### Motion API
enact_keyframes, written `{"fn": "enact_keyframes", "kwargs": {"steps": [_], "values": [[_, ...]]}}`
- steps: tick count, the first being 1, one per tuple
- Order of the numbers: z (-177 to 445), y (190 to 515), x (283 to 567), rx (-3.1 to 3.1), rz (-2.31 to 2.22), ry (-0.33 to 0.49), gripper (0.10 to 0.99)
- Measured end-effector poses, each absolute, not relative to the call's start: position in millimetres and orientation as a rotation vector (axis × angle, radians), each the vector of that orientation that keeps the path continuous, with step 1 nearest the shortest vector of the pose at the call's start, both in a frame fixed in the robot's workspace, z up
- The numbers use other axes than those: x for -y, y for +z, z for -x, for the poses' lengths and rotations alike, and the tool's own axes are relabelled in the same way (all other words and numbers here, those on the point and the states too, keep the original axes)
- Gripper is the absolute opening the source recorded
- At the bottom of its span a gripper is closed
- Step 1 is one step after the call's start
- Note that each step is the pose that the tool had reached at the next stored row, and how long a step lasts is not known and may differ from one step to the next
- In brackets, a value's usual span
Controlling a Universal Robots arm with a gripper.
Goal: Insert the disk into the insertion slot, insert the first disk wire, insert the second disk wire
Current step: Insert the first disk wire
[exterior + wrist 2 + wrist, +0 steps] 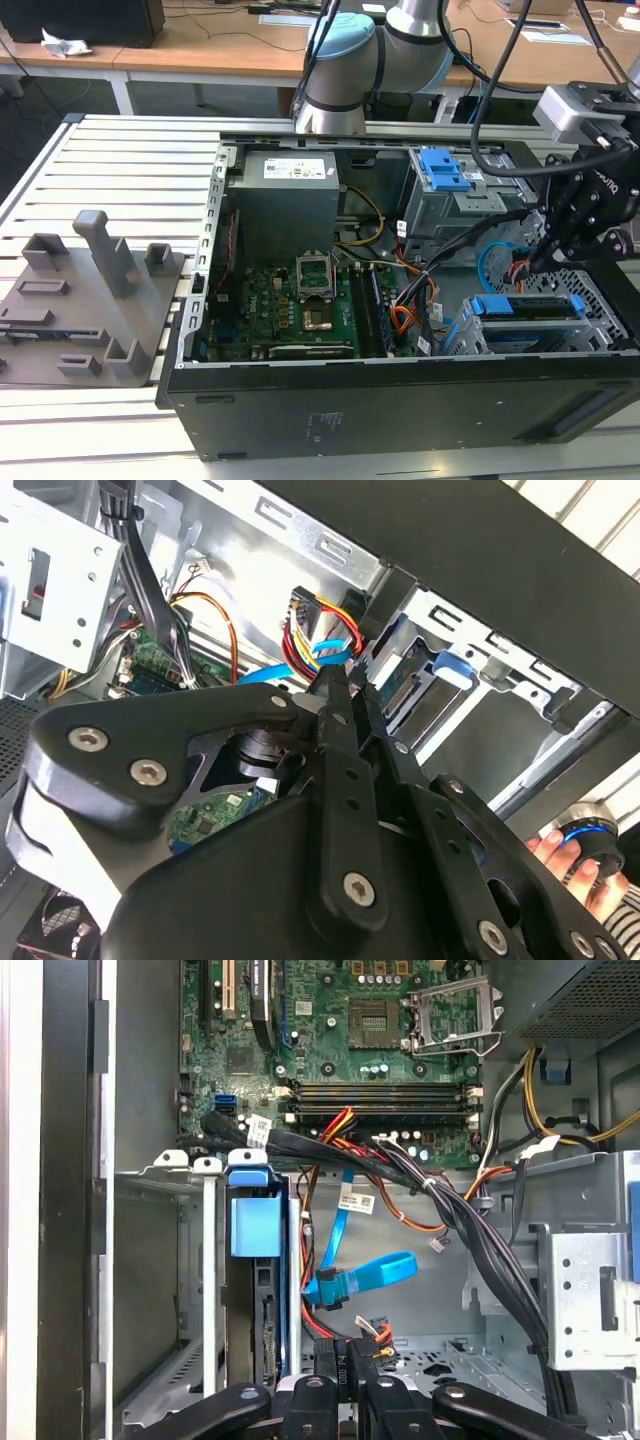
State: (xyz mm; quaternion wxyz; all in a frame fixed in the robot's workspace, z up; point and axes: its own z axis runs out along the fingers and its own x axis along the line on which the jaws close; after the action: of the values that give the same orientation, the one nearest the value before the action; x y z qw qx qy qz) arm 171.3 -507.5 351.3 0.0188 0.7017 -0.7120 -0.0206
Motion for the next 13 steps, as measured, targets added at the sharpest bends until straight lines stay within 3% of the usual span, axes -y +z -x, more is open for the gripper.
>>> {"fn": "enact_keyframes", "kwargs": {"steps": [13], "values": [[-171.3, 351.2, 530.9, 2.210, -2.178, -0.064, 0.176]]}}
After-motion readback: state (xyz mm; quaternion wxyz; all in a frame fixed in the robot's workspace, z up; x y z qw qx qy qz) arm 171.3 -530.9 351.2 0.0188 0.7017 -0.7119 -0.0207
